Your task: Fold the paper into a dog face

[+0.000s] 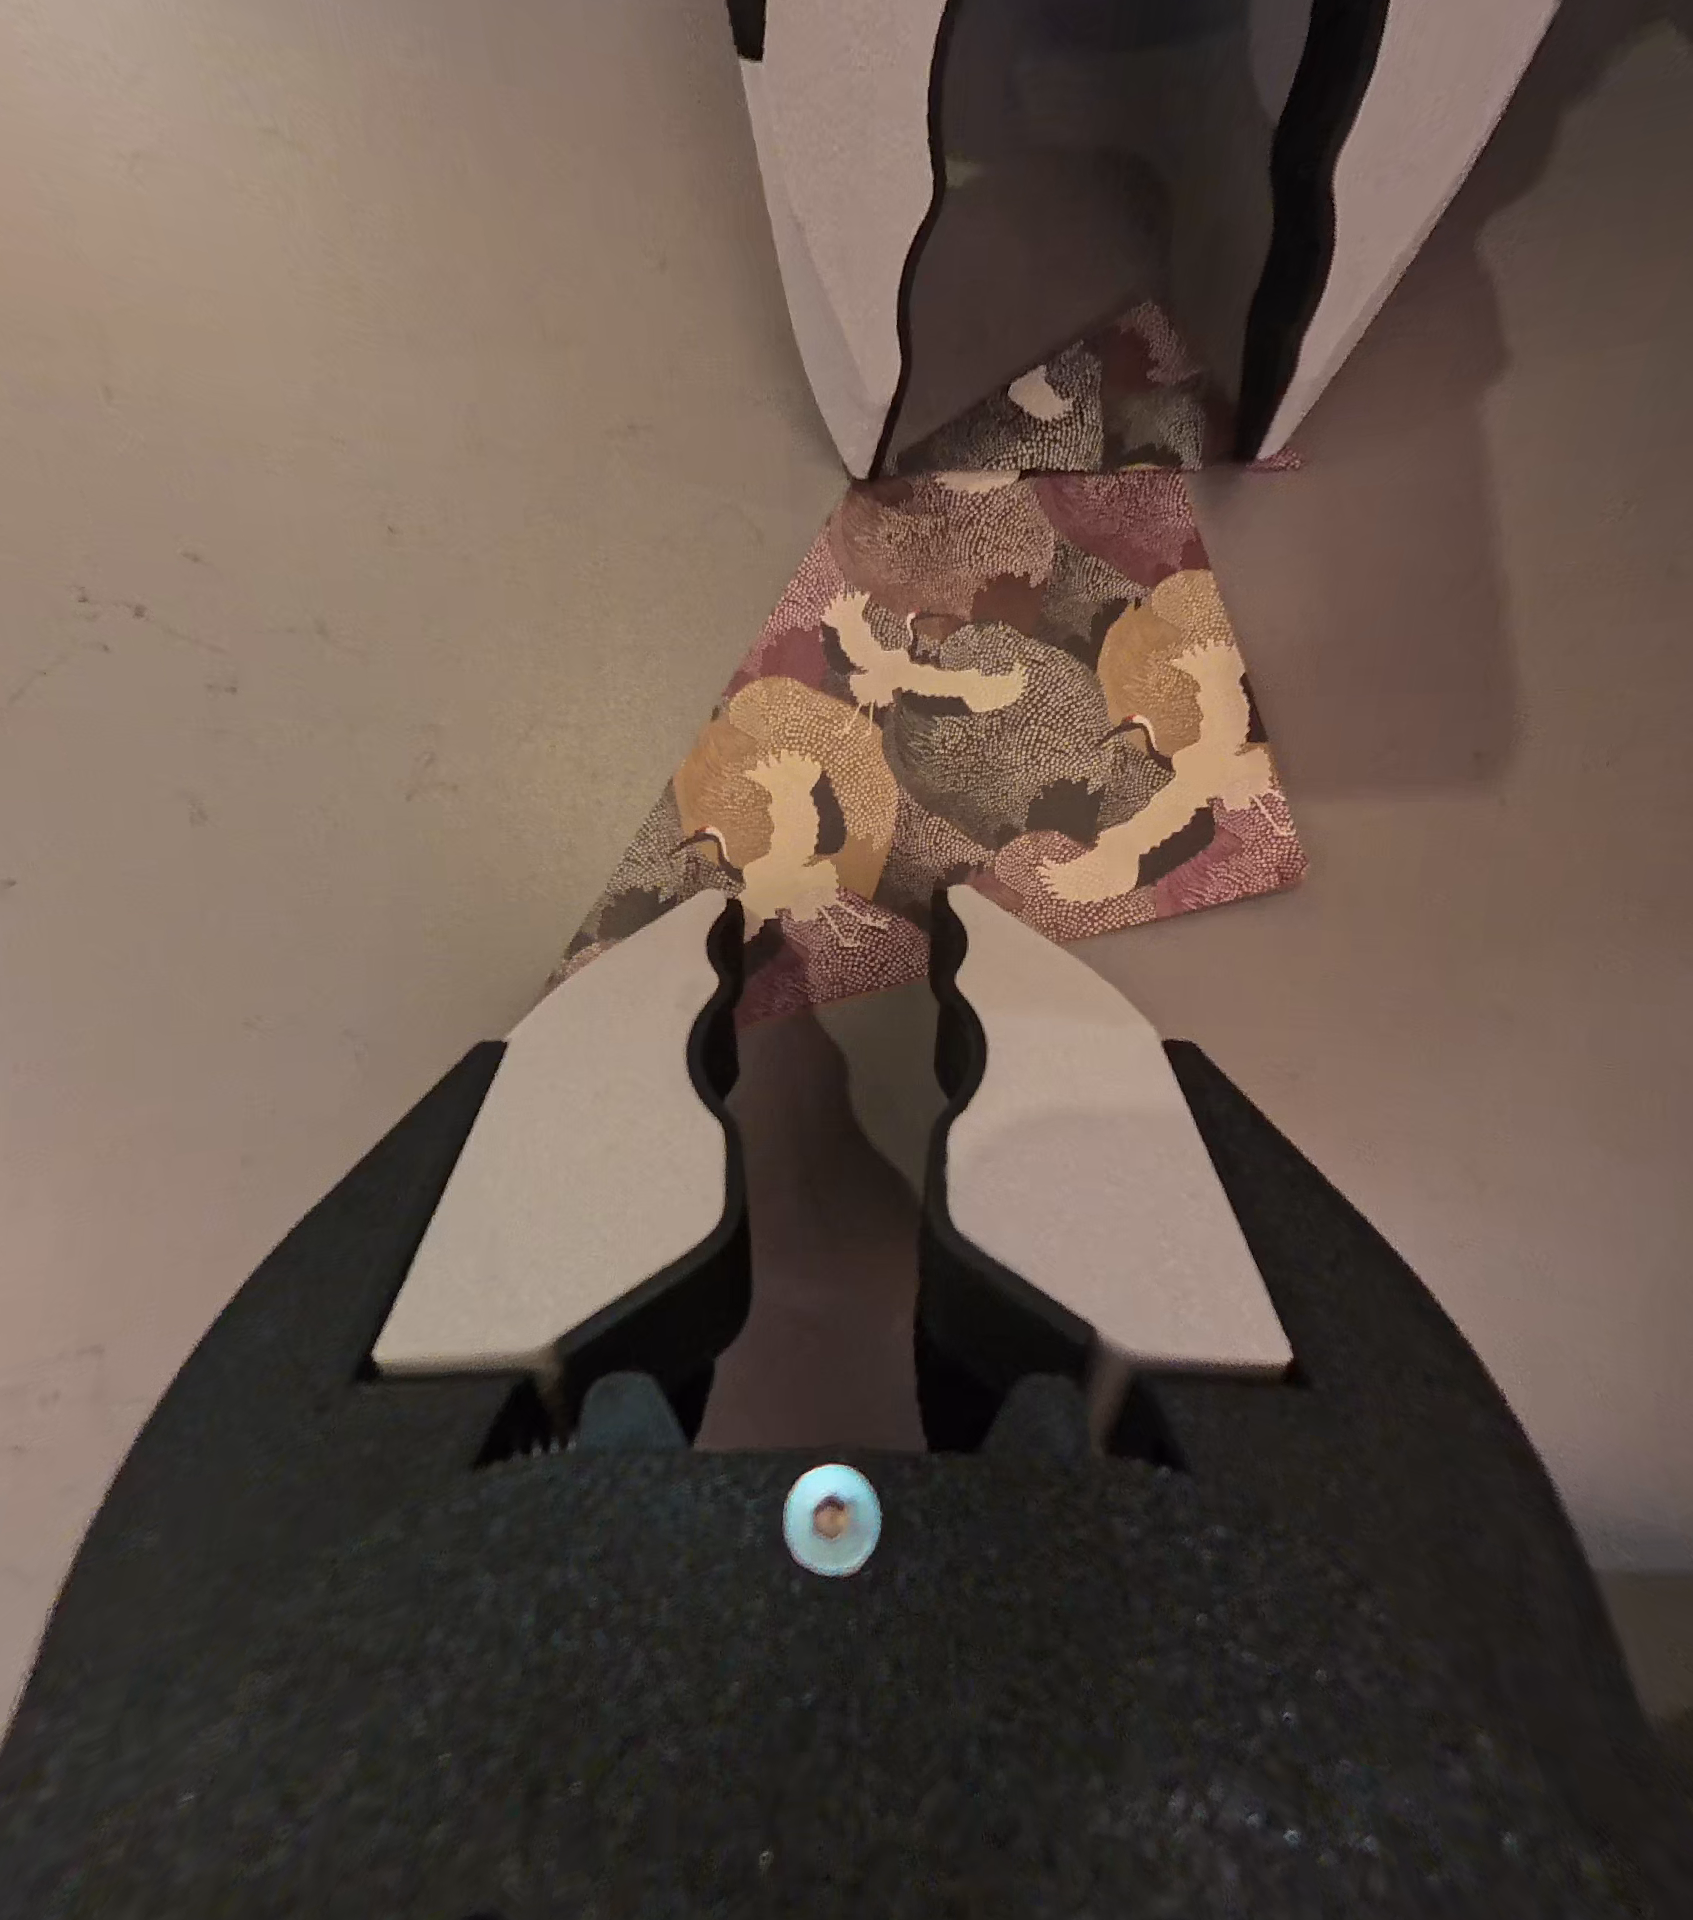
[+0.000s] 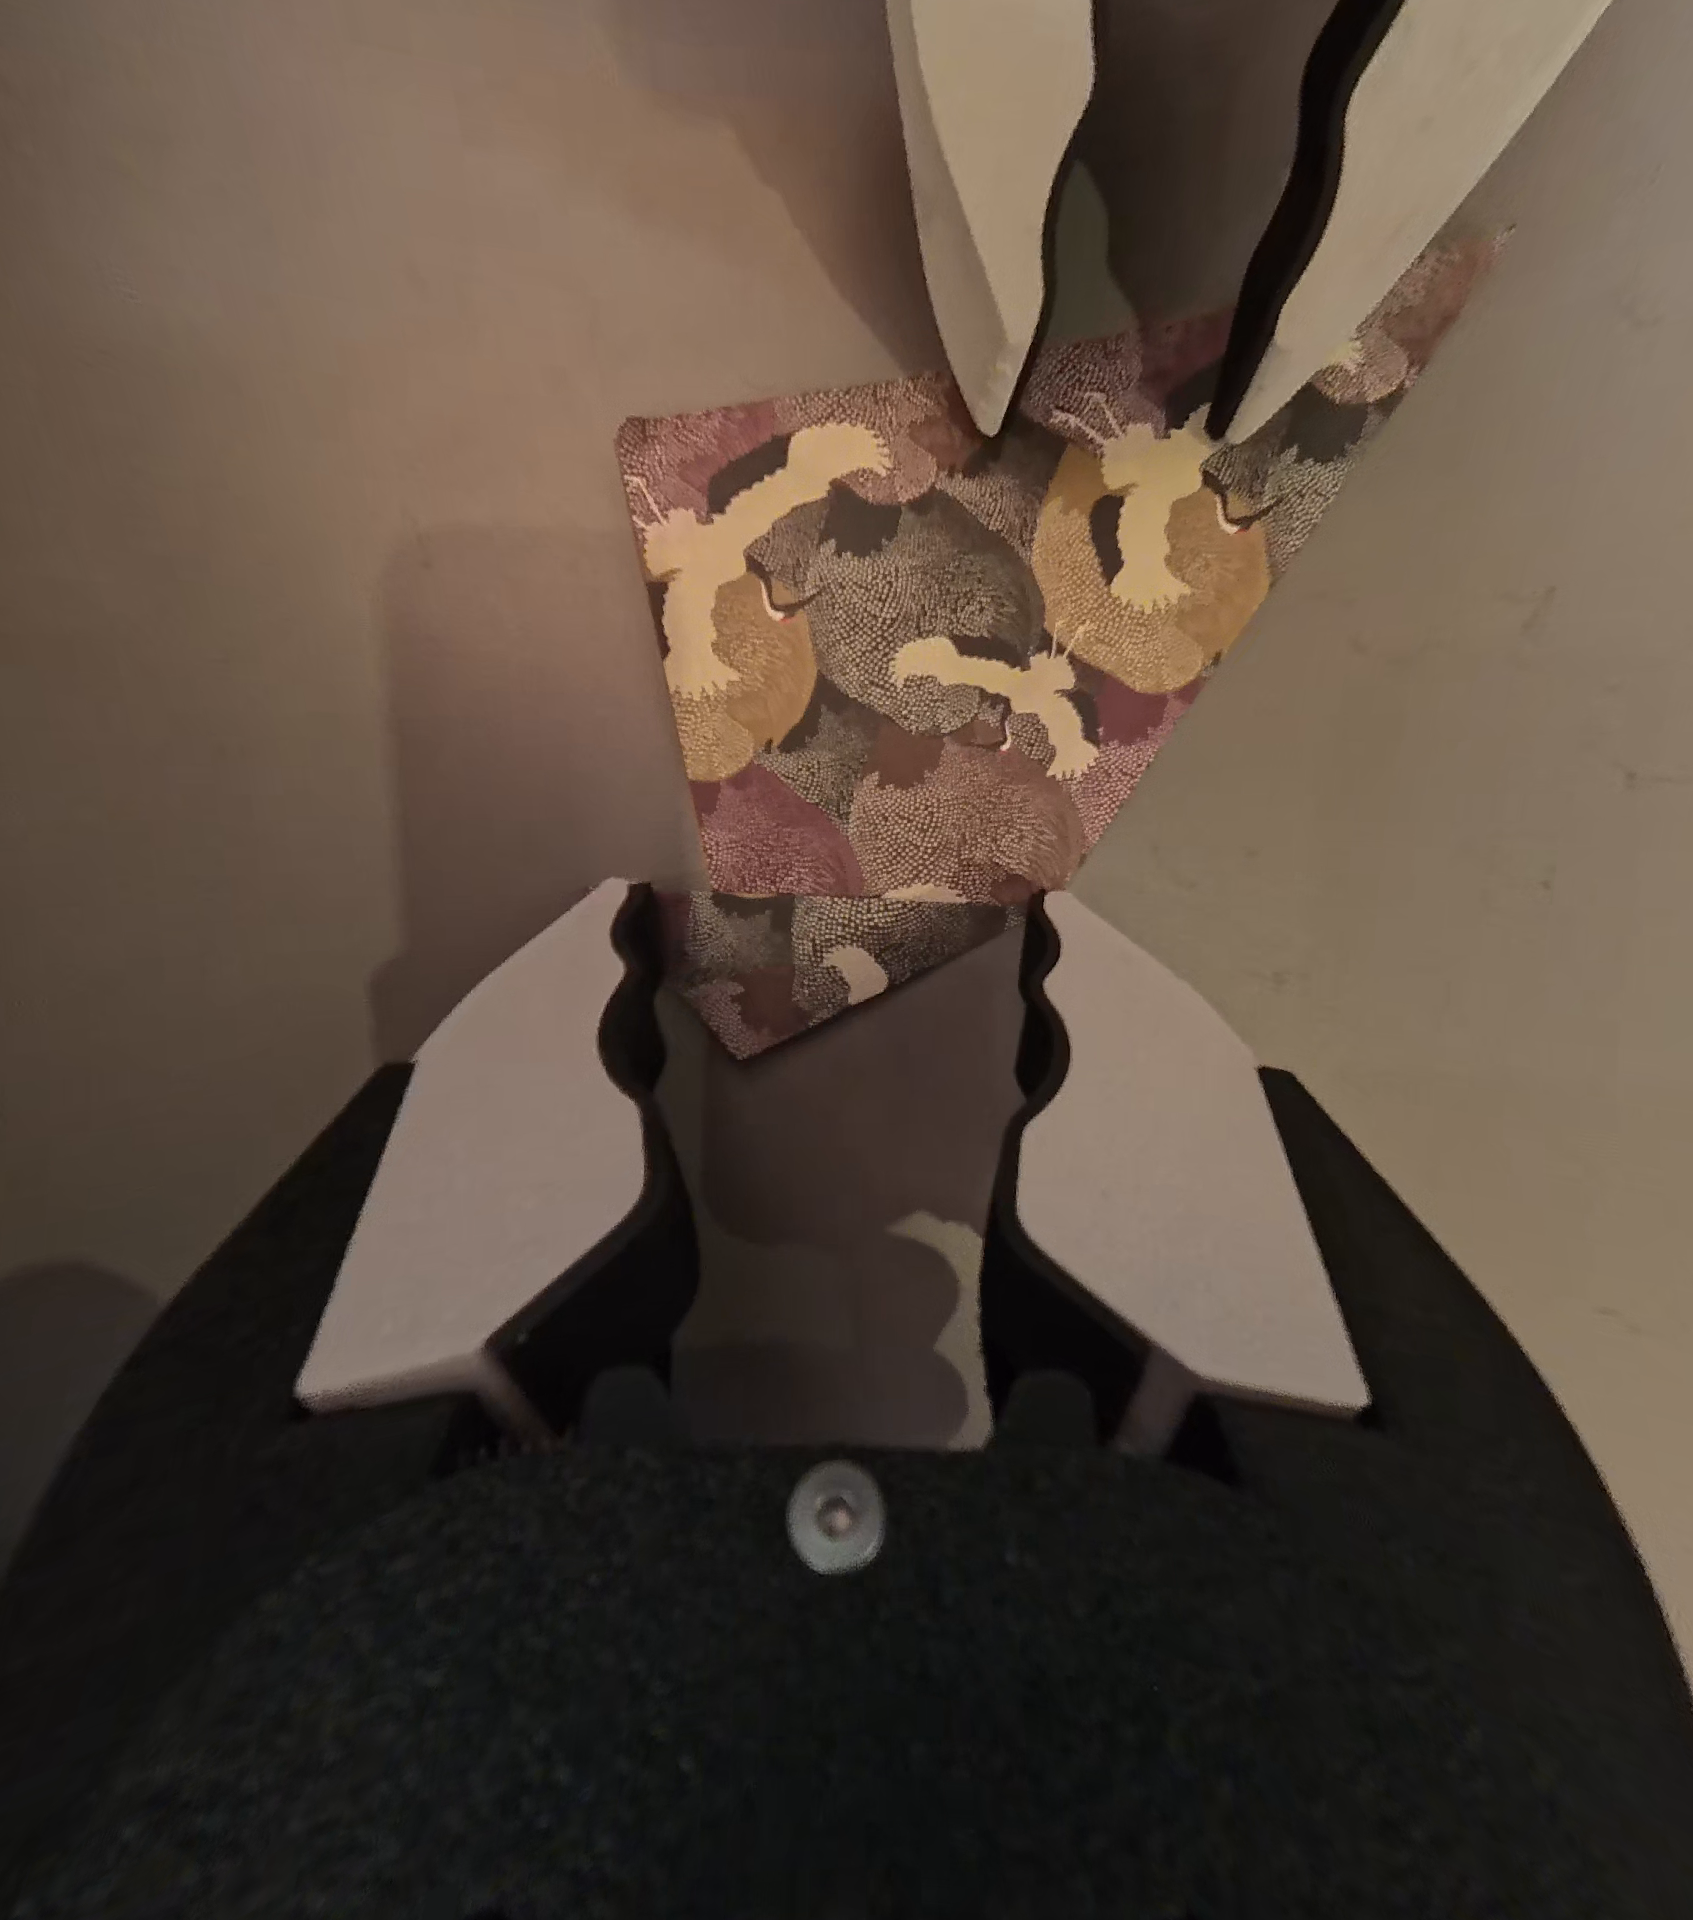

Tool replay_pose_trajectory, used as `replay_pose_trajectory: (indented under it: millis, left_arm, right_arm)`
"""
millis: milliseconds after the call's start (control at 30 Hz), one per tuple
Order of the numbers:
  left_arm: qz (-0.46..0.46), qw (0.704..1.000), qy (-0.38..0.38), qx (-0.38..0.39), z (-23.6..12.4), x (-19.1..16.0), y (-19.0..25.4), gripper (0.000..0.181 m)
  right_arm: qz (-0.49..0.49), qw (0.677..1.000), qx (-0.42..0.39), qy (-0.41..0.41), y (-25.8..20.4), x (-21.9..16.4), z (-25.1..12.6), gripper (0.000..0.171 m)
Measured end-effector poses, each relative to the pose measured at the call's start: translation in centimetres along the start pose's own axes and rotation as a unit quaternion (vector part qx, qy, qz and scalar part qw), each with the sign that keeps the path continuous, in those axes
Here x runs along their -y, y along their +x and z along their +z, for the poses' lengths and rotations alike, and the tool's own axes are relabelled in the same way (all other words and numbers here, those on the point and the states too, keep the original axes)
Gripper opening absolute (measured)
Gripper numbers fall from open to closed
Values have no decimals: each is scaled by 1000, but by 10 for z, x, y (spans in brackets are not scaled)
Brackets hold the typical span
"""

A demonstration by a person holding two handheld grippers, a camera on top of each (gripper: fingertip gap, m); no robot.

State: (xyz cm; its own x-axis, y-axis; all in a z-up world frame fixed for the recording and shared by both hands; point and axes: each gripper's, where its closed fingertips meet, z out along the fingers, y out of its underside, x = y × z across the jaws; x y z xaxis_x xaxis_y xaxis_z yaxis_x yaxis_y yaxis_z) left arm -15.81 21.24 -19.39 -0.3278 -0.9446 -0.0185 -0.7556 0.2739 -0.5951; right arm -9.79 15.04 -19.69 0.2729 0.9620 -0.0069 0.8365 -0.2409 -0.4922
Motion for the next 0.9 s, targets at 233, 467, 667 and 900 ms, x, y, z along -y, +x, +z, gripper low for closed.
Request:
replay_pose_trajectory:
  millis: [233, 467, 667, 900]
  left_arm:
    - [1, 1000, -4, 2, 0, 0, 0, 34]
    - [-9, 1000, -2, 12, -1, -1, 0, 34]
    - [-47, 997, 17, 55, -2, -1, 2, 27]
    - [-108, 990, 31, 81, 4, 6, 19, 27]
  right_arm:
    - [6, 1000, -1, -1, -3, 1, 1, 73]
    - [2, 1000, -8, -6, -3, 0, 1, 73]
    - [7, 1000, -4, -9, -3, 2, 0, 78]
    - [-10, 999, -11, 28, 3, 31, -12, 75]
